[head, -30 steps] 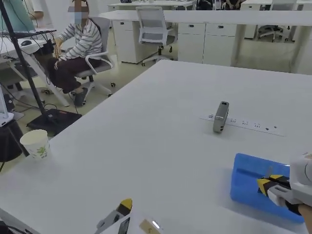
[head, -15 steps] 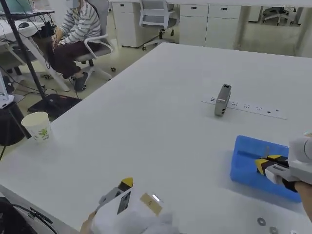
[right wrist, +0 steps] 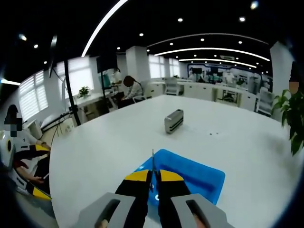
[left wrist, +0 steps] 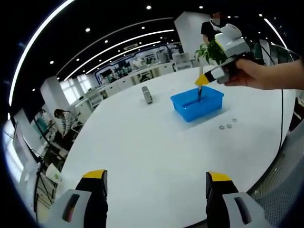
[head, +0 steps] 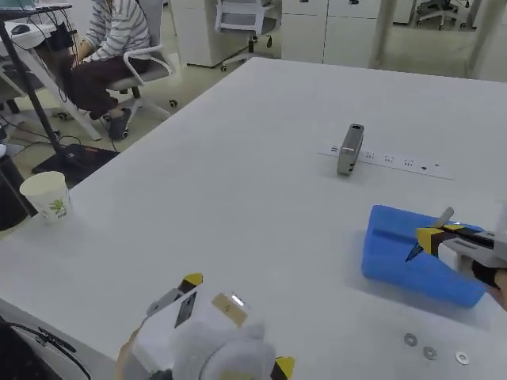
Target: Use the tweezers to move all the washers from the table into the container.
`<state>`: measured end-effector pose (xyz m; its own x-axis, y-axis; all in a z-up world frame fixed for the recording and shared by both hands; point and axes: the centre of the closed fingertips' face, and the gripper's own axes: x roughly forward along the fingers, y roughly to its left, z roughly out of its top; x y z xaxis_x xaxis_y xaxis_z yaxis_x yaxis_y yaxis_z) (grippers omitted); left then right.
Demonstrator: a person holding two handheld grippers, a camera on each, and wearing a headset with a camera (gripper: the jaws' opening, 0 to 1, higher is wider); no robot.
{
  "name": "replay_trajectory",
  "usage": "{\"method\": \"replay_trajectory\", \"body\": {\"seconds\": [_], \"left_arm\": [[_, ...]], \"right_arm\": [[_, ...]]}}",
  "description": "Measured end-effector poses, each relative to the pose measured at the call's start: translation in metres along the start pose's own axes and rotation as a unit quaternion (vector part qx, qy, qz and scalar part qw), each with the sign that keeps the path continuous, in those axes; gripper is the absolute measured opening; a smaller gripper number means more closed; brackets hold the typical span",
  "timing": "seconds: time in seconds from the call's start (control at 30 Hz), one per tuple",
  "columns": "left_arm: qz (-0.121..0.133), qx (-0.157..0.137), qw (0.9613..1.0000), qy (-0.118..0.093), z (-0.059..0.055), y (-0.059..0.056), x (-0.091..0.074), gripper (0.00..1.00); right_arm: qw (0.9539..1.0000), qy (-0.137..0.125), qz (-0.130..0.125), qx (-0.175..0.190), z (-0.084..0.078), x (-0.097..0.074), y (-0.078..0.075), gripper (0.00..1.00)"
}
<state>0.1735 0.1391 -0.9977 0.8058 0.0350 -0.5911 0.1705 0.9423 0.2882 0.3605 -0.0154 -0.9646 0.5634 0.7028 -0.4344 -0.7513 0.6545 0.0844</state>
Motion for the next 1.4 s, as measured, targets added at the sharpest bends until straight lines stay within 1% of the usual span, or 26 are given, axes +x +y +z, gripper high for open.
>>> {"method": "replay_trajectory", "body": {"seconds": [0.13, 0.17, 0.23, 0.3, 0.37, 0.4, 0.43, 0.5, 0.53, 0.57, 0.67, 0.73, 1.03, 1.07, 1.1, 1.13, 1.17, 1.33, 1.4], "left_arm": [[0.002, -0.002, 1.0, -0.001, 0.001, 0.001, 0.0, 0.87], [0.002, -0.002, 1.0, 0.0, 0.0, 0.001, 0.0, 0.87], [0.002, -0.001, 1.0, 0.001, 0.0, 0.001, 0.0, 0.87], [0.002, 0.001, 1.0, 0.001, 0.0, 0.001, 0.0, 0.87], [0.004, 0.008, 1.0, 0.003, 0.0, 0.001, 0.0, 0.88], [0.005, 0.01, 0.9999, 0.002, 0.0, 0.001, 0.0, 0.88], [0.005, 0.01, 0.9999, 0.002, 0.0, 0.001, 0.0, 0.88], [0.004, 0.008, 1.0, 0.003, -0.001, 0.001, 0.0, 0.88], [0.003, 0.008, 1.0, 0.002, -0.001, 0.001, 0.0, 0.87], [0.001, 0.005, 1.0, 0.0, 0.0, 0.0, 0.0, 0.87], [0.001, 0.002, 1.0, -0.003, 0.001, 0.0, 0.0, 0.87], [0.001, 0.001, 1.0, -0.003, 0.001, 0.001, 0.0, 0.86], [0.004, -0.001, 1.0, -0.002, 0.001, 0.002, 0.0, 0.86], [0.004, 0.0, 1.0, -0.002, 0.001, 0.002, 0.0, 0.86], [0.005, 0.0, 1.0, -0.001, 0.001, 0.002, 0.0, 0.86], [0.005, -0.001, 1.0, 0.0, 0.001, 0.003, 0.0, 0.86], [0.006, -0.001, 1.0, 0.0, 0.001, 0.003, 0.0, 0.86], [0.005, 0.0, 1.0, 0.001, 0.0, 0.003, 0.0, 0.86], [0.005, 0.001, 1.0, 0.002, 0.0, 0.002, 0.0, 0.85]], "right_arm": [[0.9998, -0.017, 0.008, -0.007, 0.008, -0.016, 0.009, 0.02], [0.9998, -0.018, 0.009, -0.006, 0.008, -0.017, 0.01, 0.02], [0.9996, -0.022, 0.019, -0.004, 0.007, -0.024, 0.018, 0.02], [0.9995, -0.016, 0.022, -0.014, 0.001, -0.029, 0.024, 0.02], [0.9992, 0.0, 0.021, -0.034, -0.01, -0.032, 0.028, 0.02], [0.9991, 0.003, 0.021, -0.036, -0.014, -0.033, 0.03, 0.02], [0.9991, 0.011, 0.023, -0.034, -0.022, -0.033, 0.031, 0.02], [0.999, 0.027, 0.028, -0.02, -0.037, -0.034, 0.033, 0.02], [0.999, 0.029, 0.028, -0.02, -0.041, -0.034, 0.034, 0.02], [0.9987, 0.037, 0.03, -0.019, -0.048, -0.034, 0.035, 0.02], [0.9983, 0.047, 0.034, -0.004, -0.059, -0.034, 0.038, 0.02], [0.998, 0.053, 0.035, -0.001, -0.065, -0.034, 0.039, 0.02], [0.997, 0.07, 0.032, -0.004, -0.078, -0.032, 0.037, 0.02], [0.9968, 0.073, 0.031, -0.008, -0.08, -0.031, 0.036, 0.02], [0.996, 0.083, 0.029, -0.011, -0.085, -0.03, 0.034, 0.02], [0.9967, 0.075, 0.03, -0.01, -0.084, -0.03, 0.035, 0.02], [0.9967, 0.074, 0.03, -0.011, -0.084, -0.029, 0.035, 0.02], [0.9962, 0.07, 0.032, -0.039, -0.083, -0.029, 0.039, 0.02], [0.9964, 0.07, 0.033, -0.036, -0.082, -0.029, 0.04, 0.02]]}}
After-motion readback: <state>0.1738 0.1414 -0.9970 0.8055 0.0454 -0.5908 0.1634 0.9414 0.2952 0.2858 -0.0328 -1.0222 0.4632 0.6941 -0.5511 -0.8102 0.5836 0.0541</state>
